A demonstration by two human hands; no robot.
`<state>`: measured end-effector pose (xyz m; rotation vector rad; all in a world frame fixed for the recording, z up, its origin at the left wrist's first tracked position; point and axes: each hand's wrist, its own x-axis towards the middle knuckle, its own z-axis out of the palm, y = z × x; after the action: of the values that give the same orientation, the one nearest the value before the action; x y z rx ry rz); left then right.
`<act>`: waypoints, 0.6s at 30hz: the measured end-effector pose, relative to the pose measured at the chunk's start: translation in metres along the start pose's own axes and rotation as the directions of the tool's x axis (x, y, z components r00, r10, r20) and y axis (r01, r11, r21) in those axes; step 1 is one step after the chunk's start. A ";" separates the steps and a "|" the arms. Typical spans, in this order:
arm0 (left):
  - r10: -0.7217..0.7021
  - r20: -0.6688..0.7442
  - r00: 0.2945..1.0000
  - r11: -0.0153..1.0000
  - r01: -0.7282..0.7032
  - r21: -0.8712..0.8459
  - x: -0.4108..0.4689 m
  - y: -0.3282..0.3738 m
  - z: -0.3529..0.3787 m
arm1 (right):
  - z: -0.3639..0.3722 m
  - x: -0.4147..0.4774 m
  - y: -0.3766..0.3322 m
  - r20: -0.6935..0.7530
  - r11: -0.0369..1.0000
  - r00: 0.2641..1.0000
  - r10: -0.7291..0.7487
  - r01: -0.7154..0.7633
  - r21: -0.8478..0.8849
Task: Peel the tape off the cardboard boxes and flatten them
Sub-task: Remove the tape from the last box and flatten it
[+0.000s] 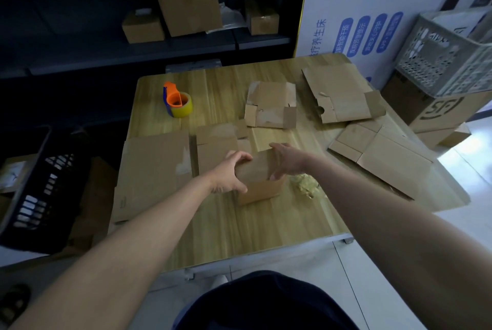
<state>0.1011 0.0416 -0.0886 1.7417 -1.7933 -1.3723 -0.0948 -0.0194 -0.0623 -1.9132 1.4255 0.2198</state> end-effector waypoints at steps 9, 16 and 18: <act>-0.034 -0.069 0.997 0.951 0.012 -0.308 0.003 0.003 -0.010 | -0.002 0.006 0.006 -0.001 0.943 1.000 0.012 -0.011 0.333; -0.469 -0.068 0.880 0.569 0.242 -0.786 0.017 0.012 -0.046 | -0.030 0.004 0.007 -0.032 0.739 0.999 0.023 0.005 0.674; -0.555 0.042 0.831 0.436 0.333 -0.836 0.020 0.007 -0.054 | -0.034 0.004 0.004 -0.040 0.709 0.999 0.005 0.025 0.705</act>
<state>0.1333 -0.0001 -0.0636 1.7180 -0.3248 -1.6882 -0.1058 -0.0449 -0.0416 -1.2766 1.2648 -0.3441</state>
